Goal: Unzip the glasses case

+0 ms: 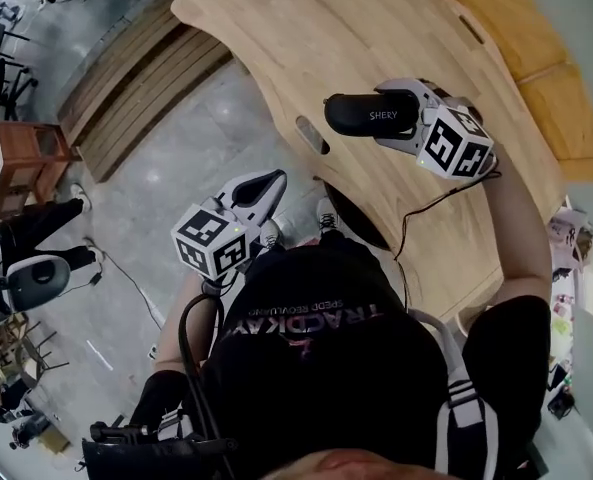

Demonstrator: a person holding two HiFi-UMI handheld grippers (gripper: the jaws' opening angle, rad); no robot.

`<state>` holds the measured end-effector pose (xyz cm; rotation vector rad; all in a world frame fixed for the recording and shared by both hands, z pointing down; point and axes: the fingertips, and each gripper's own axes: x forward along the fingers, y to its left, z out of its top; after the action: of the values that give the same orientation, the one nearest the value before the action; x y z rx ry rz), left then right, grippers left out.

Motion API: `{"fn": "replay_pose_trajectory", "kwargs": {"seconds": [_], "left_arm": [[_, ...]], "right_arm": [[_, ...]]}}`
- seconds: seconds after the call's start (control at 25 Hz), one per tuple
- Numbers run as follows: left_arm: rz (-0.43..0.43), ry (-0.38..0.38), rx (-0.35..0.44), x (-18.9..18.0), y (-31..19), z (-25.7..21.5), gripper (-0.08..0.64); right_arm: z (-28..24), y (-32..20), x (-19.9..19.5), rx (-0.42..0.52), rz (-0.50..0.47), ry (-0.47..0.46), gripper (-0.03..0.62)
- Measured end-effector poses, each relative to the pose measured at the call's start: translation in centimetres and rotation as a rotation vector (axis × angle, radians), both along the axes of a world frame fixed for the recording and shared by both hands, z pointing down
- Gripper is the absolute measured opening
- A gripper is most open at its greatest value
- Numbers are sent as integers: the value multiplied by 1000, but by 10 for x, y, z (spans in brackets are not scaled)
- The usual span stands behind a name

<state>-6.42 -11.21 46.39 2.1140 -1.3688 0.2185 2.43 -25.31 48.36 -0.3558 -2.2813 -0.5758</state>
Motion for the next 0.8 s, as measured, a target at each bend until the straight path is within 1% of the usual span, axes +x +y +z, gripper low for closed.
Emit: {"fn": "replay_pose_trajectory", "kwargs": {"seconds": [0.12, 0.2, 0.28, 0.36, 0.48, 0.6, 0.68, 0.8], "left_arm": [[46, 75, 34, -2, -7, -9, 12], [91, 123, 63, -1, -9, -25, 12], [149, 148, 99, 1, -10, -43, 14], [225, 143, 142, 4, -15, -59, 24], [369, 99, 217, 14, -13, -81, 98], [507, 69, 279, 20, -5, -102, 115], [592, 85, 297, 20, -2, -114, 121], [705, 132, 306, 23, 9, -129, 123]], "right_arm": [[-21, 25, 3, 15, -15, -3, 353], [-43, 42, 4, 34, -26, -6, 353], [-65, 60, 4, 38, -38, -16, 353], [-81, 74, 3, 43, -53, -23, 353], [-98, 95, 5, 63, -75, -31, 353], [-111, 114, 4, 70, -93, -41, 353], [-117, 120, 0, 75, -105, -43, 353], [-125, 132, -1, 77, -124, -44, 353]]}}
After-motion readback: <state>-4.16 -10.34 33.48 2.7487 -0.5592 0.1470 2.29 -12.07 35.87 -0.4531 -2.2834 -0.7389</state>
